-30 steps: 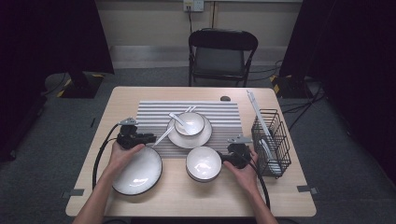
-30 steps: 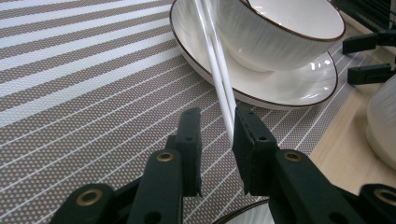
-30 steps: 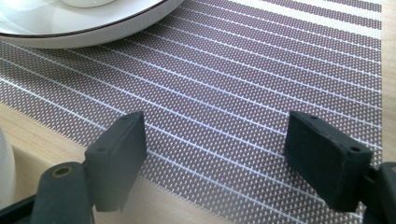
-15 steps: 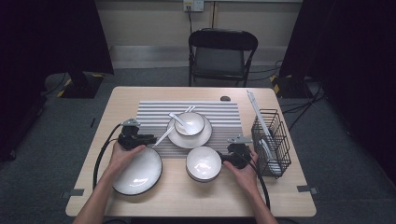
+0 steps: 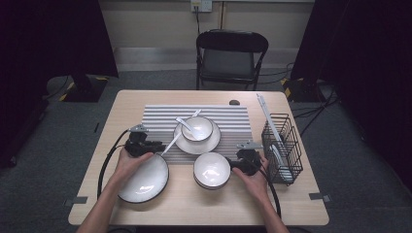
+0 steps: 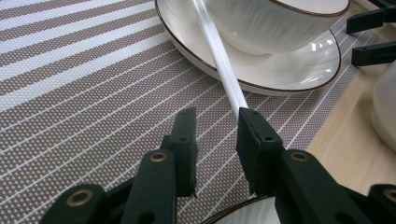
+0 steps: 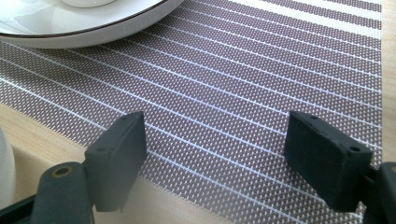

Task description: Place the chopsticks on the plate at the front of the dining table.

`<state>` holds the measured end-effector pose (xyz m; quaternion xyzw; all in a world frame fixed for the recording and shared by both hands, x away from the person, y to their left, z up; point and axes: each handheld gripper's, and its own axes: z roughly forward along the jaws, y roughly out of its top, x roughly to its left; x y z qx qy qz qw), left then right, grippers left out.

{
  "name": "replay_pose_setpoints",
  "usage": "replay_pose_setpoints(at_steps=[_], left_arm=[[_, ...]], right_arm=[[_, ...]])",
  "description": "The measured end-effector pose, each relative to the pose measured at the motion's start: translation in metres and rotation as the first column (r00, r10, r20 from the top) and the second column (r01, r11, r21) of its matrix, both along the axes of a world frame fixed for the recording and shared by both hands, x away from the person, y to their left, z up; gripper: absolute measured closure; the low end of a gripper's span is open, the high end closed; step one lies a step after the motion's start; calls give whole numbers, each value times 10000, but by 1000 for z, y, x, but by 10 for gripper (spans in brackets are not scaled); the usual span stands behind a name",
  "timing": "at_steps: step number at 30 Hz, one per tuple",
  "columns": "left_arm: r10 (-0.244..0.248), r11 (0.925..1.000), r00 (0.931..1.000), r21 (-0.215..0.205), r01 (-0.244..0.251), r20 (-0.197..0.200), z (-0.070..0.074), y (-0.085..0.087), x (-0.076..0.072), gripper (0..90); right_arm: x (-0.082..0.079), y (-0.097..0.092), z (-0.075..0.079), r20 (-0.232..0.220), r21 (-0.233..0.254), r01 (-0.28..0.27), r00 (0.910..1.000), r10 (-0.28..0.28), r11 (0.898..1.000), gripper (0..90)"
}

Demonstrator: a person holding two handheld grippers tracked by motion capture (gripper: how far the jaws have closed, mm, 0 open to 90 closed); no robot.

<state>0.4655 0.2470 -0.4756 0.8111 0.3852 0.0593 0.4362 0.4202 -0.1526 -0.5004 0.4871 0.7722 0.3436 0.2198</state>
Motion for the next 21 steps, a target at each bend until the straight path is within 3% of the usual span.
replay_pose_setpoints(at_steps=[21], left_arm=[[197,9993,9998,310,-198,22,-3,-1,-4,608]], right_arm=[[0,0,0,-1,0,1,10000,-1,10000,202]])
